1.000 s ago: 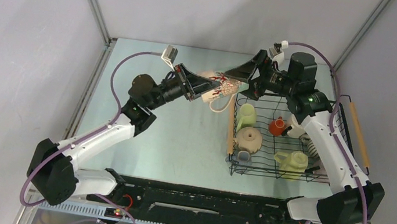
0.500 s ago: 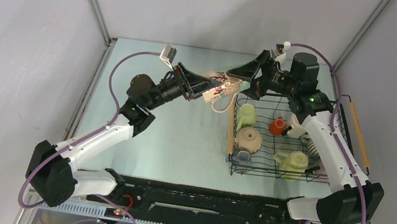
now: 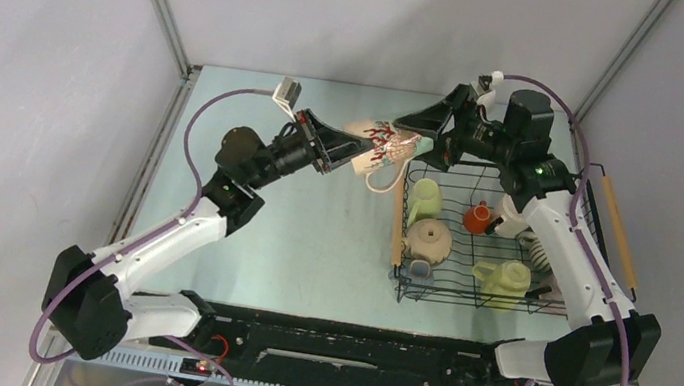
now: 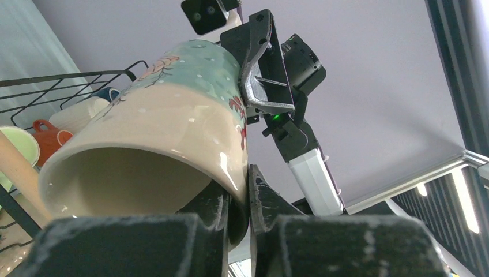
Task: Unload the cups from the dish rack
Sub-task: Place the cup at the center of the board.
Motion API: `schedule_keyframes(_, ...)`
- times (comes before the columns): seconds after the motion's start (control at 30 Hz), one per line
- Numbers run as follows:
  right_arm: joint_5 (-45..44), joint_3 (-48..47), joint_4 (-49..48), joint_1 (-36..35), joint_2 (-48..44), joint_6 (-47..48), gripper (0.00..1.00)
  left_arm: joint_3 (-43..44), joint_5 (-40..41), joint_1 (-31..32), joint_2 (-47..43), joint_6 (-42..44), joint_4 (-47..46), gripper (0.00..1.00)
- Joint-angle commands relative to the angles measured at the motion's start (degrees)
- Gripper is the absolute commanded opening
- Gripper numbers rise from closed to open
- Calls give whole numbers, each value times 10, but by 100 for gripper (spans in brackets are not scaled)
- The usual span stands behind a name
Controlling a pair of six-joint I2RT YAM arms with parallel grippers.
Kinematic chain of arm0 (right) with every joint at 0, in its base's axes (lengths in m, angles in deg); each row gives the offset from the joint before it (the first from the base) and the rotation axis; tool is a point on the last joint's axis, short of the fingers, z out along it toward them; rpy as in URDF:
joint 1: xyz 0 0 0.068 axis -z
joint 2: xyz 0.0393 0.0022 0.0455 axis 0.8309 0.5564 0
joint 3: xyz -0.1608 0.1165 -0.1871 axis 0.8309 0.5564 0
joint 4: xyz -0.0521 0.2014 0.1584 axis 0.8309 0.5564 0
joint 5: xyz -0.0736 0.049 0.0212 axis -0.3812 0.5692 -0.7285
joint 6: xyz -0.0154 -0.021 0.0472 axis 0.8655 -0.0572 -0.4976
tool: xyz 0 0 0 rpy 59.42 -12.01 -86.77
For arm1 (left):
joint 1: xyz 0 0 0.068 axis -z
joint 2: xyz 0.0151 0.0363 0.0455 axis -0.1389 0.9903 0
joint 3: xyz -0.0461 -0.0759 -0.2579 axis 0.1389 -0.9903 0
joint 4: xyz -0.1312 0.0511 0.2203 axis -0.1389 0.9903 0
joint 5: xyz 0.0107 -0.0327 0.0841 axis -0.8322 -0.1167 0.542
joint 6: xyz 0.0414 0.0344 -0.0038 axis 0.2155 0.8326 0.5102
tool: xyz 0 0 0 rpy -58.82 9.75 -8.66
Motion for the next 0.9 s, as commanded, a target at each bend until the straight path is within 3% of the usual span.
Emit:
schedule_keyframes(0.0,-7,-8,-37,1,-3,10,17,25,-22,-3,-10,6,-33,0)
schedule_keyframes(0.07,-15,-8,-28,-1,-4,20,27,26,-20,-3,-10,7,-29,0)
schedule_keyframes(0.2,-36,-8,-9,-3,-10,45,75,29,-8,-3,-13,12,-7,0)
schedule_keyframes(0.3,-46,-8,1,-4,-11,56,91,31,-1,-7,-12,-7,-11,0)
schedule_keyframes(0.57,-58,-8,24,-4,-14,73,99,27,21,-15,-2,-84,-73,0)
schedule_keyframes(0.87,-61,5,21,6,-26,78,100,15,32,-22,-10,-114,-95,0)
